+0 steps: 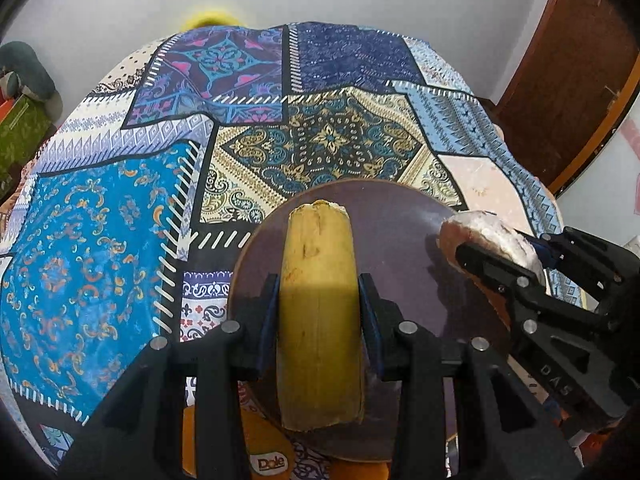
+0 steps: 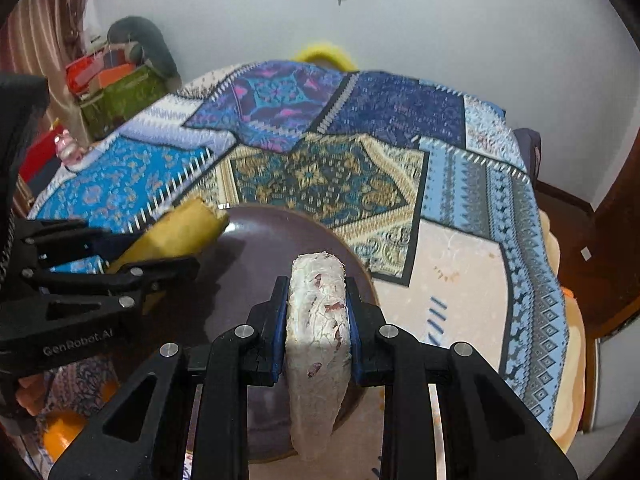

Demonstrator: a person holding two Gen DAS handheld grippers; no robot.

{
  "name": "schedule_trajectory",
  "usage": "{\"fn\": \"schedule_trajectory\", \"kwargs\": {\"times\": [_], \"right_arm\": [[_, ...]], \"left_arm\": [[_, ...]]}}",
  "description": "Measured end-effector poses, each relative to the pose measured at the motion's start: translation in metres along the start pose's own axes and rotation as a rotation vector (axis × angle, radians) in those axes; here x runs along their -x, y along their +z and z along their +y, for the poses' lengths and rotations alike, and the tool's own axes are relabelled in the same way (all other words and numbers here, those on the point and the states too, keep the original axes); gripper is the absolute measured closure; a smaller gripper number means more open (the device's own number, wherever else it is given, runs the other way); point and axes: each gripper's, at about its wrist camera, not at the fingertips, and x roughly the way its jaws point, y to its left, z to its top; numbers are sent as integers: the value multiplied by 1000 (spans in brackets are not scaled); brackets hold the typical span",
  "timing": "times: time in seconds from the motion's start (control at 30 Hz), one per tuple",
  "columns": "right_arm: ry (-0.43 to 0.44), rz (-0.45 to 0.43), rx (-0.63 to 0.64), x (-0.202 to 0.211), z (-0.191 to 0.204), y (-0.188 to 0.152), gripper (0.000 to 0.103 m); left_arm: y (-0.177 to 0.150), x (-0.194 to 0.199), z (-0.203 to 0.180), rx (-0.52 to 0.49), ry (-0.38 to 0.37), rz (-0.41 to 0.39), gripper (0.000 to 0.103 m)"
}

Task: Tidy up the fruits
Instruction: 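Lower the pomelo segment onto the plate with the right tool while the left tool sets down the cylinder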

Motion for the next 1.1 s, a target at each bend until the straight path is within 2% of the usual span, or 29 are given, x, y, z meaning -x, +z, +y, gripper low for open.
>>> {"fn": "schedule_trajectory", "kwargs": {"times": [0.23, 0.5, 0.57, 0.6, 0.67, 0.9, 1.1], "right_arm": [[31, 28, -12, -7, 0, -7, 80], [33, 29, 14, -5, 6, -8, 80], [42, 34, 16, -4, 7, -8, 76], [42, 37, 21, -3, 8, -9, 71], [36, 34, 33, -1, 11, -11, 64], [30, 21, 26, 16, 15, -19, 61], [25, -10, -22, 51, 10, -32, 61]], "left_arm": [[-3, -13, 1, 0, -5, 51, 65], [-4, -12, 2, 15, -24, 61, 65], [-4, -12, -1, 0, -20, 67, 62], [-6, -10, -2, -5, -16, 69, 58], [-9, -5, -3, -10, -8, 57, 45], [-18, 30, -5, -21, 14, 0, 42], [-36, 75, -4, -13, 14, -61, 42]]}}
